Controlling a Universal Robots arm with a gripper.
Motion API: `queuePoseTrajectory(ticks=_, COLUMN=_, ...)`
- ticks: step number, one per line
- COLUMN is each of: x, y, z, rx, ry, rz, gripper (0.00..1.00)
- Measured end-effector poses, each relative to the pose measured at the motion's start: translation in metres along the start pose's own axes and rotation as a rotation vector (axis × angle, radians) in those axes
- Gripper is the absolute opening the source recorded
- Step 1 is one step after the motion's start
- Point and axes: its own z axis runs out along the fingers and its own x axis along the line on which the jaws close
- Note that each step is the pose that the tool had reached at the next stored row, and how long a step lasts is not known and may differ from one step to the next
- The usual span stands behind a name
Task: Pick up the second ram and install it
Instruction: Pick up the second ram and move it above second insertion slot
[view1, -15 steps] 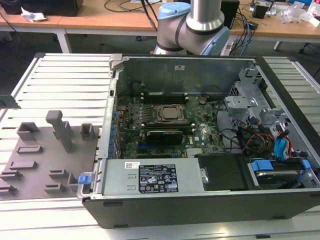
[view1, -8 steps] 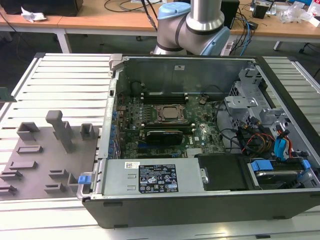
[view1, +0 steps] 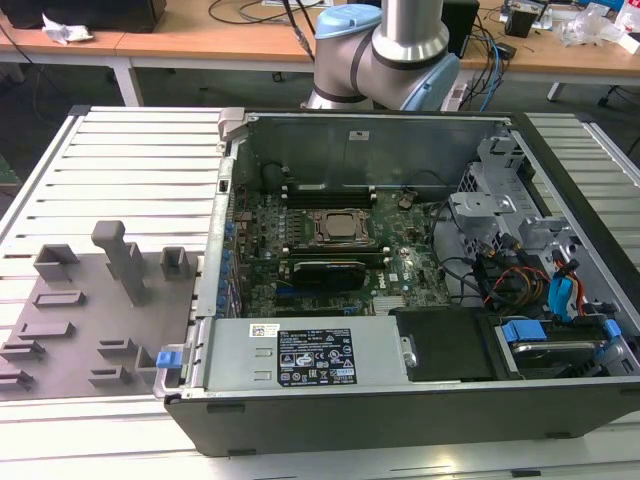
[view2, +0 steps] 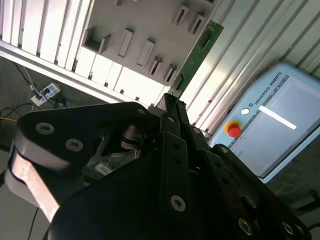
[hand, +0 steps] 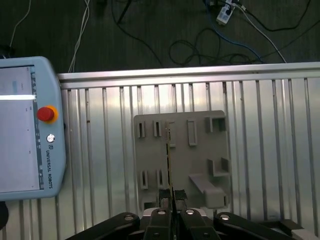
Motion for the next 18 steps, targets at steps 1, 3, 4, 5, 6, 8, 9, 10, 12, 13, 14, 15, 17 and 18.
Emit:
queuePoseTrajectory(ticks=1, x=-0.0001, y=0.0, z=-0.003, rx=0.0, ry=0.0, rz=0.0, gripper=0.13)
queuePoseTrajectory(ticks=3, x=-0.0003, y=0.0001, z=-0.0068, rx=0.0, ry=0.0, rz=0.0, gripper=0.13)
queuePoseTrajectory(ticks=4, x=-0.0005, y=0.0001, z=-0.0091, rx=-0.0001, ry=0.0, rz=0.0, gripper=0.13)
queuePoseTrajectory(ticks=5, x=-0.0006, y=0.0001, z=-0.0124, rx=-0.0001, ry=0.0, rz=0.0, gripper=0.13)
queuePoseTrajectory(ticks=6, x=-0.0009, y=0.0002, z=-0.0166, rx=-0.0002, ry=0.0001, rz=0.0, gripper=0.13)
queuePoseTrajectory(ticks=8, x=-0.0011, y=0.0002, z=-0.022, rx=-0.0003, ry=0.0001, rz=0.0, gripper=0.13)
queuePoseTrajectory(ticks=9, x=-0.0012, y=0.0003, z=-0.0243, rx=-0.0003, ry=0.0001, rz=0.0, gripper=0.13)
queuePoseTrajectory(ticks=10, x=-0.0013, y=0.0003, z=-0.0266, rx=-0.0004, ry=0.0001, rz=0.0, gripper=0.13)
queuePoseTrajectory(ticks=12, x=-0.0015, y=0.0003, z=-0.0298, rx=-0.0004, ry=0.0001, rz=0.0, gripper=0.13)
queuePoseTrajectory(ticks=13, x=-0.0016, y=0.0003, z=-0.0314, rx=-0.0004, ry=0.0, rz=0.0, gripper=0.13)
queuePoseTrajectory(ticks=14, x=-0.0017, y=0.0004, z=-0.0338, rx=-0.0005, ry=0.0001, rz=0.0, gripper=0.13)
queuePoseTrajectory(ticks=15, x=-0.0017, y=0.0004, z=-0.0355, rx=-0.0005, ry=0.0001, rz=0.0, gripper=0.13)
queuePoseTrajectory(ticks=17, x=-0.0019, y=0.0005, z=-0.0383, rx=-0.0004, ry=-0.0007, rz=0.0, gripper=0.13)
queuePoseTrajectory(ticks=18, x=-0.002, y=0.0006, z=-0.0382, rx=-0.0004, ry=-0.0012, rz=0.0, gripper=0.13)
